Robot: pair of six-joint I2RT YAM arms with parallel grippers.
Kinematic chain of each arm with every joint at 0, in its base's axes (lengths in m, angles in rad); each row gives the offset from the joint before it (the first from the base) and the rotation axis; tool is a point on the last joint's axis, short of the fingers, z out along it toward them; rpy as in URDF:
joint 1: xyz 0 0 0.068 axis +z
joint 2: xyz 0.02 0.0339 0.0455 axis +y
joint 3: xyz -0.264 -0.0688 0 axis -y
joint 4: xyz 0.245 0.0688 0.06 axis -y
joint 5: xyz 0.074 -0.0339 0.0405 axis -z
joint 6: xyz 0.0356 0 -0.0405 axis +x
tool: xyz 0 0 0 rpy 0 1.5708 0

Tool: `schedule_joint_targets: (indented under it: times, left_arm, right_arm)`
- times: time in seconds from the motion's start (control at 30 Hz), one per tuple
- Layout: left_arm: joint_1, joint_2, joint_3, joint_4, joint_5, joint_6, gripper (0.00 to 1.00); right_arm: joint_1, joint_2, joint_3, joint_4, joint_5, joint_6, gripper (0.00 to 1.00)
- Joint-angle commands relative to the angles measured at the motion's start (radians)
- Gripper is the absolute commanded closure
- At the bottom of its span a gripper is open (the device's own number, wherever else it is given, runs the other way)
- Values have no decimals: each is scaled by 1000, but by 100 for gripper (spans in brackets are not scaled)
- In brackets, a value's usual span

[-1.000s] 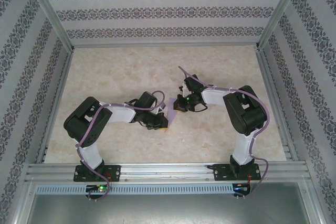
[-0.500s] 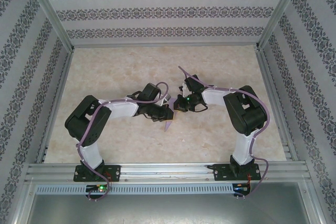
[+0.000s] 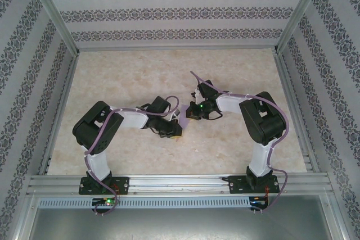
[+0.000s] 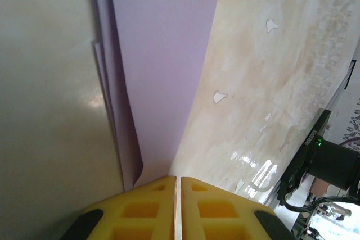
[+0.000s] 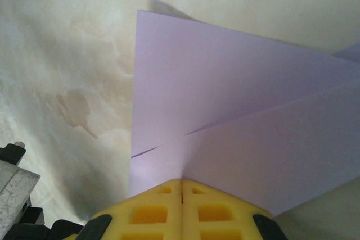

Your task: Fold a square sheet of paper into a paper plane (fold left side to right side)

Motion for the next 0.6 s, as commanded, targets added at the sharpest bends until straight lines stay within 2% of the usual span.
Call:
schedule_joint_targets:
  times: [0.0,0.33,0.57]
  left_arm:
    - [-6,-29,-61,-45,5,22,89]
    - [-17,-159,-179,-61,-14,4,89]
    - [-2,-313,-151,-102,-90,45,85]
  right_arm:
    - [-16,63,1,-108,100,-32,100]
    - [-52,102,83,-157,99,-91,100]
    - [-50,31,184,-217,88,-137,100]
